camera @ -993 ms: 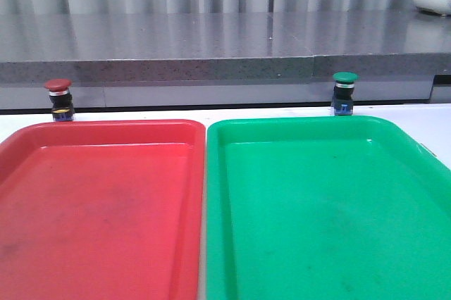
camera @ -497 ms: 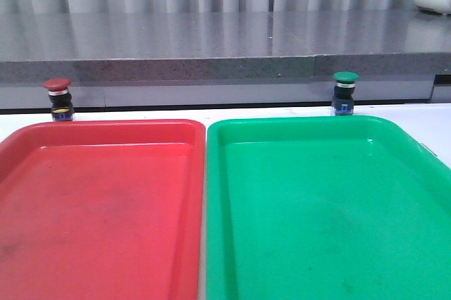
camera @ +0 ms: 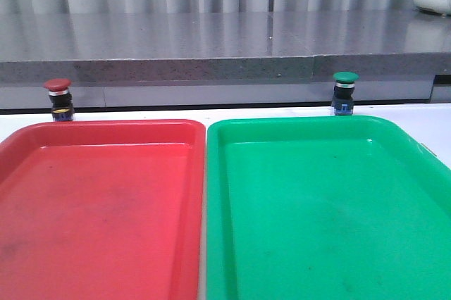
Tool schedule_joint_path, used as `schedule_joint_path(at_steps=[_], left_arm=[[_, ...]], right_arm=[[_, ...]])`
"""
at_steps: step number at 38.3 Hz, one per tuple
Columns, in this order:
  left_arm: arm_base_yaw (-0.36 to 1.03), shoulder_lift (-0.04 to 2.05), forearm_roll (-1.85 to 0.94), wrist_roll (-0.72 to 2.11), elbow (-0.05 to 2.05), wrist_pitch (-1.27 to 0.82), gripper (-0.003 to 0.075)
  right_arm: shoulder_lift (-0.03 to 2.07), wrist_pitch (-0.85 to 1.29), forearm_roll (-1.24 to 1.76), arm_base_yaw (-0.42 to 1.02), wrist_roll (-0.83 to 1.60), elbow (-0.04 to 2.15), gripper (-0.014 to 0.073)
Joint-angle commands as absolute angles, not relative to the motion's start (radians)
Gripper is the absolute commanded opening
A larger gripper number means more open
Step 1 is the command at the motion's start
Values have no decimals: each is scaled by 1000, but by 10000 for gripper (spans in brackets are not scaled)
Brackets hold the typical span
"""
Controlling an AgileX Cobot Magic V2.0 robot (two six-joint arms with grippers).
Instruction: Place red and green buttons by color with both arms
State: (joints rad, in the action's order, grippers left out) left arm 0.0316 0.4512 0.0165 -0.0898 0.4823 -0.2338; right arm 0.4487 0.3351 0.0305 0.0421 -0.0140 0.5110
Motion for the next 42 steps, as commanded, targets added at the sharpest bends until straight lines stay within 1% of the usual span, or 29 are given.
schedule_joint_path(at_steps=[1, 3, 5, 7, 8, 9, 10, 11, 12, 13, 14, 15, 17, 18, 24, 28, 33, 42], left_arm=[[30, 462, 8, -100, 521, -162, -12], [30, 462, 8, -100, 521, -162, 24], [30, 462, 8, -100, 521, -162, 111], [30, 462, 8, -100, 521, -162, 223], [30, 462, 8, -100, 521, -162, 300], [30, 462, 6, -100, 521, -162, 363], [30, 462, 6, -100, 521, -162, 445], [30, 462, 6, -100, 521, -161, 505], [30, 462, 6, -100, 521, -161, 576], [30, 462, 6, -100, 521, -161, 637], [30, 462, 6, -100, 521, -161, 685], [30, 462, 6, -100, 521, -161, 710], [30, 462, 6, -100, 521, -161, 685], [30, 462, 6, -100, 521, -161, 676], [30, 462, 6, -100, 521, -156, 615], [30, 495, 6, -100, 521, -77, 578], [30, 612, -7, -100, 533, 30, 563], [53, 913, -14, -100, 683, 32, 563]], right_arm=[[469, 267, 32, 35, -14, 549, -61], [469, 266, 32, 35, -14, 549, -27], [469, 266, 32, 35, -14, 549, 34], [469, 266, 32, 35, -14, 549, 139], [469, 267, 32, 35, -14, 549, 184], [469, 267, 32, 35, -14, 549, 251], [469, 267, 32, 35, -14, 549, 304], [469, 267, 32, 35, -14, 547, 374], [469, 266, 32, 35, -14, 547, 425], [469, 267, 32, 35, -14, 547, 502], [469, 267, 32, 35, -14, 547, 542], [469, 267, 32, 35, -14, 547, 590], [469, 267, 32, 35, -14, 547, 652], [469, 267, 32, 35, -14, 547, 668], [469, 267, 32, 35, -14, 547, 647], [469, 267, 32, 35, -14, 547, 647], [469, 267, 32, 35, -14, 547, 647], [469, 267, 32, 35, -14, 547, 647]])
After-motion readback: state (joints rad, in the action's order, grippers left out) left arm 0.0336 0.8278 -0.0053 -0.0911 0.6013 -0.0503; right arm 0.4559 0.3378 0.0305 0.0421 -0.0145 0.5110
